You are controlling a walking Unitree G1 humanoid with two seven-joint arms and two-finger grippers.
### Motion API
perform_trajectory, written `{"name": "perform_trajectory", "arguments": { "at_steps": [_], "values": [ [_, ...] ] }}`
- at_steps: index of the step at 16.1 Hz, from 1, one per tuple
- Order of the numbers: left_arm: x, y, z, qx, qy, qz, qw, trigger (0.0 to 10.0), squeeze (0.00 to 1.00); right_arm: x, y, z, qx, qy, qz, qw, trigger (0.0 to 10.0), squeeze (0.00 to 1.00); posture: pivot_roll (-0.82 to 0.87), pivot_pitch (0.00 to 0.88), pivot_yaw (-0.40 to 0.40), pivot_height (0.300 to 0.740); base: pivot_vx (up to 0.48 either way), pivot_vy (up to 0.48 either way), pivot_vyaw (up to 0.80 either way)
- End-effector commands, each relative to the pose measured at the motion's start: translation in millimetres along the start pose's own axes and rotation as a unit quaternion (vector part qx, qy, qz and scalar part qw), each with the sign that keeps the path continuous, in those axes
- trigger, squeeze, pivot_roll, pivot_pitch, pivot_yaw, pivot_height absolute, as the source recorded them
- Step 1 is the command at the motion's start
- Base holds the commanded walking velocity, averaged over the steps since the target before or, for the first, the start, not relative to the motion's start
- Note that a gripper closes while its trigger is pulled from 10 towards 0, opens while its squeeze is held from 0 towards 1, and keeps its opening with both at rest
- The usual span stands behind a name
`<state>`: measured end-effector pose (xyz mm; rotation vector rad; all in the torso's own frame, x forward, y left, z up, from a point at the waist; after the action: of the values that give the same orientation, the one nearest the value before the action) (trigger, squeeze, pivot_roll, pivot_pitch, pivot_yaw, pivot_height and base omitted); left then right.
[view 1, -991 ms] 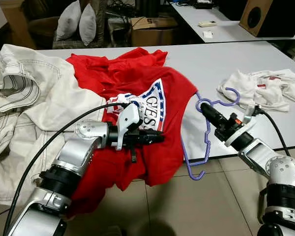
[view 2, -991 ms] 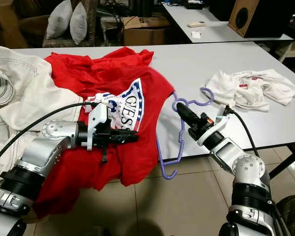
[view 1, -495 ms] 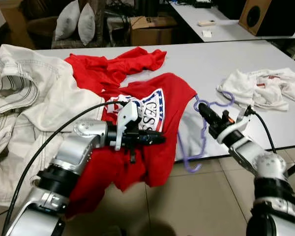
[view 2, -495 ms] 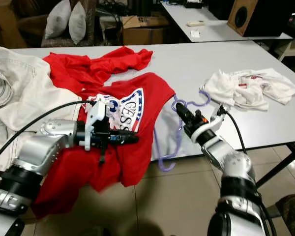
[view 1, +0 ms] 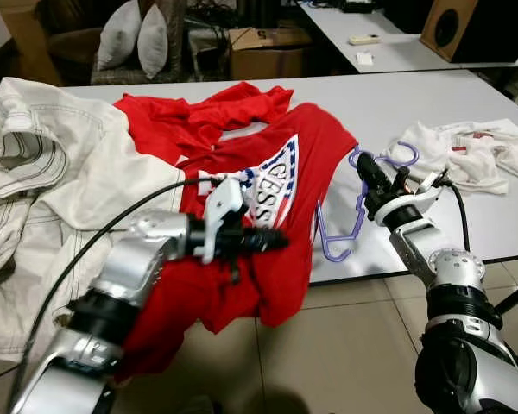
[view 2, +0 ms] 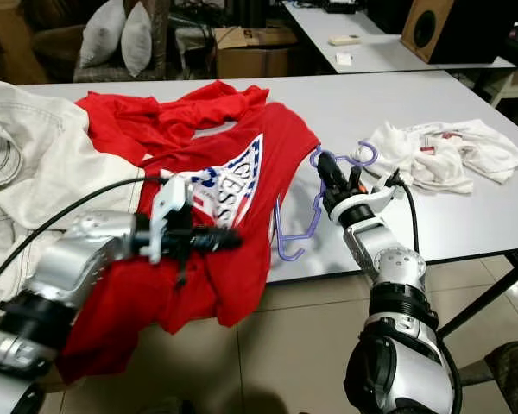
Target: Hang hanger
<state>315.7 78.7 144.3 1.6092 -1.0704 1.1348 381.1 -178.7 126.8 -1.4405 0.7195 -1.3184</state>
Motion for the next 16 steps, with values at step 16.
{"name": "perform_trajectory", "arguments": {
  "at_steps": [16],
  "values": [
    [19,-11.5,11.7,0.085,0.073,-0.016,0.994,0.0,0.0,22,-10.9,22.9,-0.015,0.094,-0.01,0.995,10.0,0.0,0.03,0.0,-0.002,0.74,0.0,0.0,0.0]
  ]
}}
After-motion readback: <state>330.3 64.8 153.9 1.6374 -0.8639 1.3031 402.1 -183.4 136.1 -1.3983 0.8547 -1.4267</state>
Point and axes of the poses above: a point about 5 cm out from each wrist's last joint towards the gripper, its own z axis pointing out of the wrist towards the gripper, its own x axis along the axis of the wrist's last joint, y = z × x, the point moved 3 cm from there along z, pointing out of the wrist towards the gripper, and after that the axes turned 10 degrees about -z, right-handed, at the moved point
